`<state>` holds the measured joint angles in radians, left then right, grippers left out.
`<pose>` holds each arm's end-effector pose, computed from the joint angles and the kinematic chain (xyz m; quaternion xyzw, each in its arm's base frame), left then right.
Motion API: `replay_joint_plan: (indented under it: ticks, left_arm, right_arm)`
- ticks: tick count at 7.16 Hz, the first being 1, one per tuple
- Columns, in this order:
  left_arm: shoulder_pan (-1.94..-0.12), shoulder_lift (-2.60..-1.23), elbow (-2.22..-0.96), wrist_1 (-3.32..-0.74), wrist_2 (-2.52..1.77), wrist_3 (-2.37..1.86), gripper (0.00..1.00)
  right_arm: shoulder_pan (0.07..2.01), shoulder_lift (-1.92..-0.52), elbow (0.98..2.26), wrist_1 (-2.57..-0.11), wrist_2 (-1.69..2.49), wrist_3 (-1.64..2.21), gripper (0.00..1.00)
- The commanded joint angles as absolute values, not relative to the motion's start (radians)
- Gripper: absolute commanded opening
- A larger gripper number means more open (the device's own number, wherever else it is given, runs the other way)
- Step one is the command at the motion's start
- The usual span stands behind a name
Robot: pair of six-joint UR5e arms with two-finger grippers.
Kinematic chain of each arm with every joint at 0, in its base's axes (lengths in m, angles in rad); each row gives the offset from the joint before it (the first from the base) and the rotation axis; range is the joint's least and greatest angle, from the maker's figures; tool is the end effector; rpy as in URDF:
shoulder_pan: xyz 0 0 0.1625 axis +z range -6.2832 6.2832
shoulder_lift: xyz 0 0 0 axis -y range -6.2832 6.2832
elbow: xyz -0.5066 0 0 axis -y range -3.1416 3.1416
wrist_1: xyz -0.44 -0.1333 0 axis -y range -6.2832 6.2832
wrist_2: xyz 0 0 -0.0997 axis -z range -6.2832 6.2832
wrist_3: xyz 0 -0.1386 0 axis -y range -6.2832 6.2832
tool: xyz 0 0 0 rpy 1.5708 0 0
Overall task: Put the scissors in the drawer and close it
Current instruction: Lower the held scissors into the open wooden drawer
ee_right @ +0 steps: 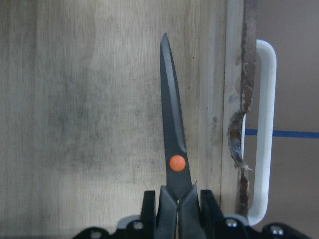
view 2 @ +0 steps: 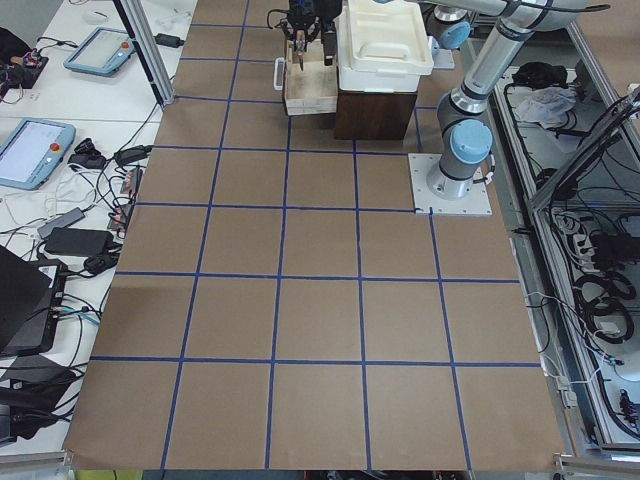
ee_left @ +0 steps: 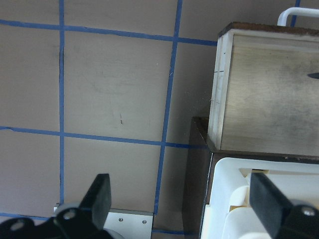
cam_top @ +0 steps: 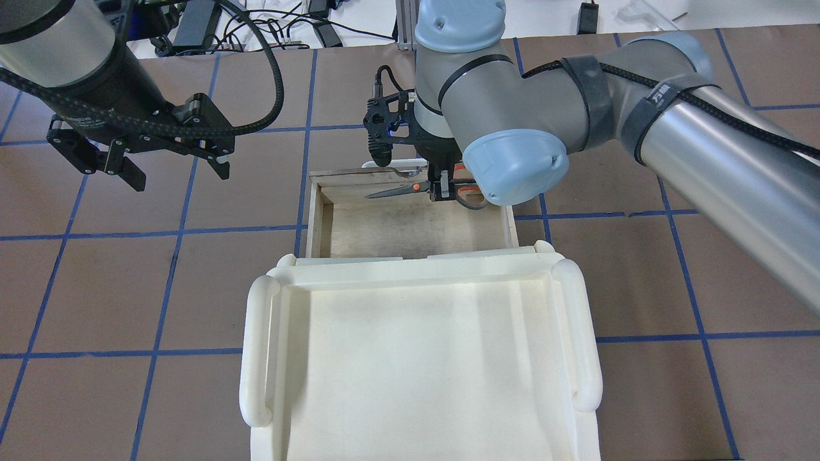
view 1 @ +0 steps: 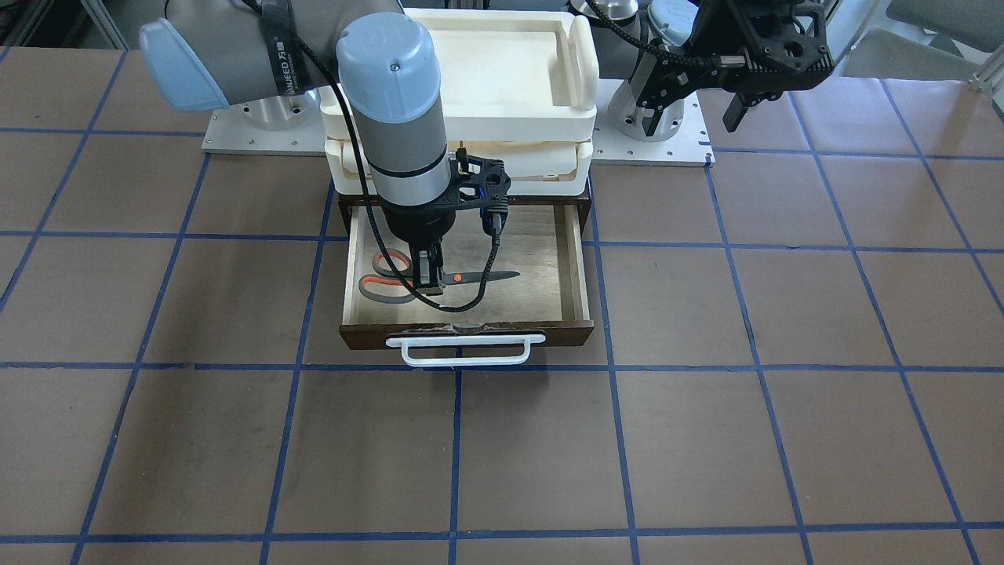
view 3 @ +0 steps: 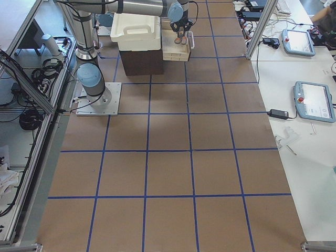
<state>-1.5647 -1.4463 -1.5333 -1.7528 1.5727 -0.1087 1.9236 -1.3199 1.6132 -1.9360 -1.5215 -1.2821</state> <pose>-0.1302 -0.4690 0.5956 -0.0574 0.9983 0.0099 0.0015 0.3583 -0.5675 0.3951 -0.7293 0.6828 -0.0432 0.0059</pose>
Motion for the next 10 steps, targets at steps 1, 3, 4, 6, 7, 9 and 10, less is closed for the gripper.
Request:
replay_joint_plan:
  ticks: [1,3,4,6,7,9,10]
  left_arm:
    - [-1.56,-1.443,-1.534,-1.753,1.575,-0.106,1.0]
    - [-1.563,-1.443,-1.534,-1.753,1.577,-0.106,1.0]
    - [-1.563,-1.442,-1.534,-1.753,1.581,-0.106,1.0]
    - [-1.56,-1.44,-1.532,-1.753,1.58,-0.106,1.0]
    - [-1.559,-1.44,-1.529,-1.752,1.58,-0.106,1.0]
    - [-1.559,-1.442,-1.529,-1.752,1.577,-0.106,1.0]
    - [-1.557,-1.442,-1.529,-1.752,1.577,-0.106,1.0]
  right_arm:
    - [1.928,-1.289,1.62,-1.947,-1.52,-1.307,0.0]
    - [1.947,-1.278,1.621,-1.953,-1.519,-1.295,0.02]
    - [1.95,-1.279,1.624,-1.945,-1.52,-1.29,0.03]
    - [1.956,-1.282,1.646,-1.95,-1.519,-1.238,0.04]
    - [1.969,-1.281,1.649,-1.95,-1.519,-1.236,0.03]
    - [1.98,-1.275,1.658,-1.953,-1.519,-1.244,0.03]
    - [1.98,-1.273,1.66,-1.953,-1.508,-1.246,0.05]
